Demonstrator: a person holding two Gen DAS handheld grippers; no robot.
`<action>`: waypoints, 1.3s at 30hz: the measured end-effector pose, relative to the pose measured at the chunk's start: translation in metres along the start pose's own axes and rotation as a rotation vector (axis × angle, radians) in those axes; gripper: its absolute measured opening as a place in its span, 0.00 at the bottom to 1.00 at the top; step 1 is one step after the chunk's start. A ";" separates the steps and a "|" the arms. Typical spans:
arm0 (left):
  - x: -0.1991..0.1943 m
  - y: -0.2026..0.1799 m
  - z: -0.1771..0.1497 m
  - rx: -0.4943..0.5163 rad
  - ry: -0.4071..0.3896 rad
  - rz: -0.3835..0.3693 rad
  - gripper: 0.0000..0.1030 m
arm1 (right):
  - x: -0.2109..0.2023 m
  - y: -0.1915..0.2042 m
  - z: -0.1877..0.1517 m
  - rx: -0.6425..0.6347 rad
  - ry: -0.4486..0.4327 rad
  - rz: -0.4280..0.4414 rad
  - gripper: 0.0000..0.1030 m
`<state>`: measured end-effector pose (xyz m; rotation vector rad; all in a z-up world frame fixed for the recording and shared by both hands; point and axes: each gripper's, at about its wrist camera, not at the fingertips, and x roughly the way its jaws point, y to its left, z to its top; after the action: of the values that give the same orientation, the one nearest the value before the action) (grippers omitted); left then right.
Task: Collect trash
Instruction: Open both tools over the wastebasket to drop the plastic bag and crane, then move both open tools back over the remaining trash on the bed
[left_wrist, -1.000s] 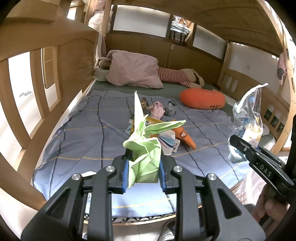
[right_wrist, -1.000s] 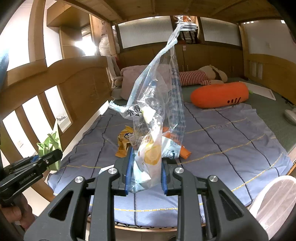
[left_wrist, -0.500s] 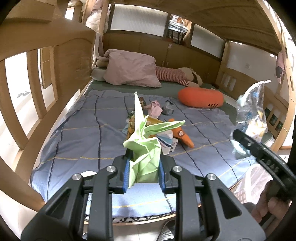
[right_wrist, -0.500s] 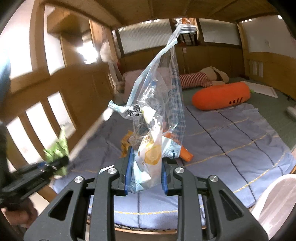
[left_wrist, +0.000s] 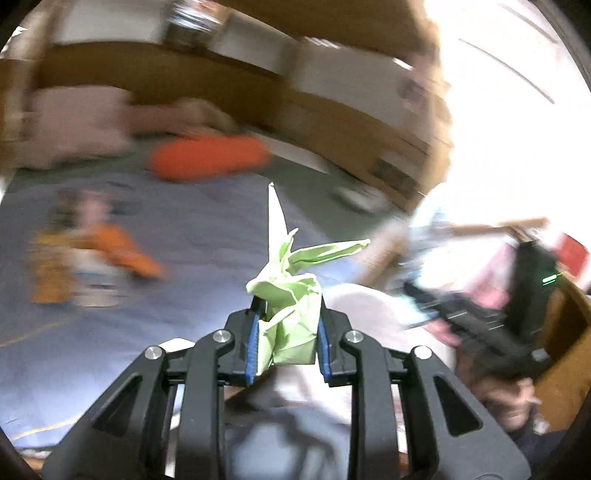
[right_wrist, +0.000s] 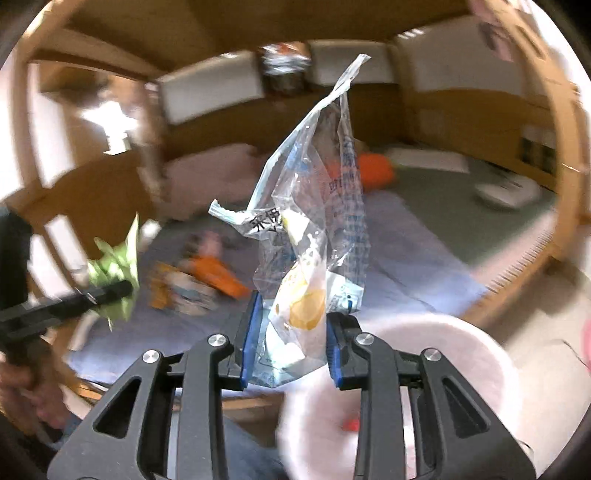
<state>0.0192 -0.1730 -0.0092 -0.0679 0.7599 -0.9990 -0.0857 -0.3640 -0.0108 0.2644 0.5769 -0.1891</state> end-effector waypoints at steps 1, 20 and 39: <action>0.015 -0.013 0.001 -0.001 0.031 -0.045 0.26 | -0.001 -0.011 -0.006 0.012 0.019 -0.027 0.32; -0.054 0.063 0.034 -0.072 -0.180 0.271 0.97 | -0.009 -0.013 0.007 0.134 -0.073 0.004 0.86; -0.143 0.186 -0.036 -0.196 -0.243 0.695 0.97 | 0.126 0.207 0.024 -0.146 -0.020 0.293 0.87</action>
<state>0.0888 0.0531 -0.0294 -0.0851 0.5891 -0.2470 0.0817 -0.1879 -0.0216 0.2021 0.5225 0.1327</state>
